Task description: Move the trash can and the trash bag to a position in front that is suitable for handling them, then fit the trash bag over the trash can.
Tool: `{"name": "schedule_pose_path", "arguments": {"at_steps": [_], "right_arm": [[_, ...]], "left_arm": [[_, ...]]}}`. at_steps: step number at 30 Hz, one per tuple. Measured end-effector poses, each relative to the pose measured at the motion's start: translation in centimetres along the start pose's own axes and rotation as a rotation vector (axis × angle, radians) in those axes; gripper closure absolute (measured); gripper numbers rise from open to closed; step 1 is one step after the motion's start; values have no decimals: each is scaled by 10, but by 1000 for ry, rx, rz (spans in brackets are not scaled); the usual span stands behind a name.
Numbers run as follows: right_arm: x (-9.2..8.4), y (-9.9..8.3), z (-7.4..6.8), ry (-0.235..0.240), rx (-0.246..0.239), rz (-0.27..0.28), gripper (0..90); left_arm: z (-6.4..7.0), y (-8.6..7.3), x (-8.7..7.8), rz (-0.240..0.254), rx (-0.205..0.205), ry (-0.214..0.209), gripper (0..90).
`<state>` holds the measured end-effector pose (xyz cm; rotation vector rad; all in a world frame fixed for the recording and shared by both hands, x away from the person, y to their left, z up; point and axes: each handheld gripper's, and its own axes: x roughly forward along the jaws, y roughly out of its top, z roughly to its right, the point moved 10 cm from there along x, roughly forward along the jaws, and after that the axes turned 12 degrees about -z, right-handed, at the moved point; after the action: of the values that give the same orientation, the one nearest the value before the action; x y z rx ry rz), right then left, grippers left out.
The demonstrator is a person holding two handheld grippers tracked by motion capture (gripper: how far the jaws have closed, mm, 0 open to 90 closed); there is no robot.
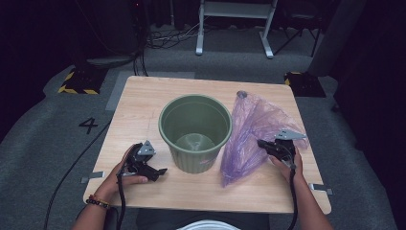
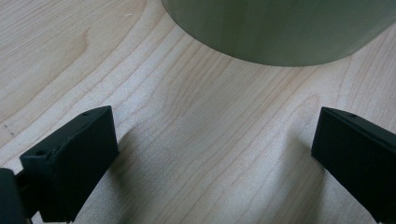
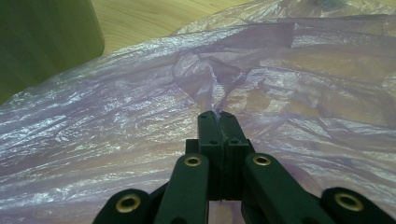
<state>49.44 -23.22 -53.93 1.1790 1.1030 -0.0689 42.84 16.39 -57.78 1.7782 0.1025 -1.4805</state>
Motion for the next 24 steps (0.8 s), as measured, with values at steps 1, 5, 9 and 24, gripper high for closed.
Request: {"name": "schedule_pose_path", "arguments": {"at_steps": [1, 5, 9, 24], "right_arm": [[0, 0, 0, 3, 3, 4, 900], [-3, 2, 2, 9, 11, 16, 900], [-11, 8, 3, 20, 31, 57, 900], [-47, 46, 9, -10, 36, 208, 900]], "left_arm": [[0, 0, 0, 0, 0, 0, 2], [0, 0, 0, 0, 0, 0, 2], [0, 0, 0, 0, 2, -1, 2], [2, 2, 1, 1, 4, -2, 2]]}}
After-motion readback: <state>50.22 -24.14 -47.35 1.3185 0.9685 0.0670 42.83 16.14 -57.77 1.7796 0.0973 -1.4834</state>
